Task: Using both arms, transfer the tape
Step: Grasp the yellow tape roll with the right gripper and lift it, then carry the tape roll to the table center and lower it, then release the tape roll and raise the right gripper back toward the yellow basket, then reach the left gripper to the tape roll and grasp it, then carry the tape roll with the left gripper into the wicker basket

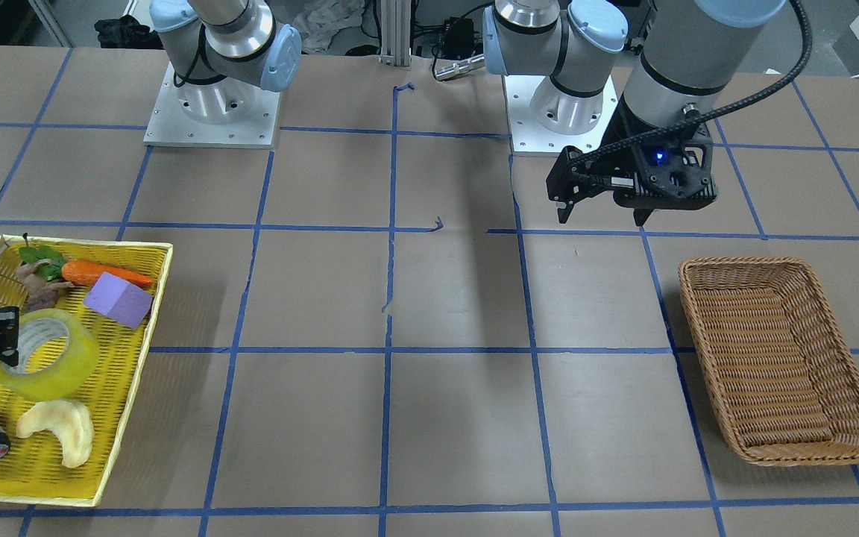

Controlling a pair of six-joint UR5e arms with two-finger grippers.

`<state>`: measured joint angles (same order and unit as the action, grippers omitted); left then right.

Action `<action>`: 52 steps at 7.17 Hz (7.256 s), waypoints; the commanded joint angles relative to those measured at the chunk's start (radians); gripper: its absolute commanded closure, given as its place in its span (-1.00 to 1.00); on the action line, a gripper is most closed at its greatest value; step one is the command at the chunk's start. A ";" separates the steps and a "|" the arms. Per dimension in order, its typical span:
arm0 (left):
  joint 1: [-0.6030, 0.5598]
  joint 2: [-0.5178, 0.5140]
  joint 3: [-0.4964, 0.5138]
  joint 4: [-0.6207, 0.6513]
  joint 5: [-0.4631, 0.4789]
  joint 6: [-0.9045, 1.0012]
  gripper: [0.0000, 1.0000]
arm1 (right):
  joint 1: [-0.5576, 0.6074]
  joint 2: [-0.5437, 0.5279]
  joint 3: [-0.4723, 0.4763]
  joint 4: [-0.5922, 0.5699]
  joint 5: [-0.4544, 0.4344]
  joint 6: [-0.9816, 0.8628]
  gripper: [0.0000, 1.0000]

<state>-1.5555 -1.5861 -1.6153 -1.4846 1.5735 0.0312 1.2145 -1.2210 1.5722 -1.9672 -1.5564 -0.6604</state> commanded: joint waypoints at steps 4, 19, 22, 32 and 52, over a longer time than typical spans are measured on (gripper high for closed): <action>0.002 0.000 0.000 0.001 0.006 0.004 -1.00 | 0.445 0.053 -0.067 0.057 -0.008 0.690 1.00; 0.002 -0.002 -0.021 0.032 -0.001 -0.007 -1.00 | 0.645 0.103 -0.069 -0.025 0.049 0.976 -1.00; -0.040 -0.037 -0.020 0.087 -0.018 -0.090 -1.00 | 0.541 -0.154 -0.087 0.263 0.047 0.910 -1.00; -0.301 -0.491 -0.117 0.633 -0.081 -0.261 -1.00 | 0.396 -0.334 -0.086 0.502 0.061 0.736 -1.00; 0.618 -0.357 -0.058 0.478 0.046 0.813 1.00 | 0.396 -0.330 -0.087 0.444 0.007 0.749 -1.00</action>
<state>-1.0042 -1.9266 -1.6676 -1.0371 1.6239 0.7587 1.6107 -1.5506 1.4835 -1.5232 -1.5511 0.0883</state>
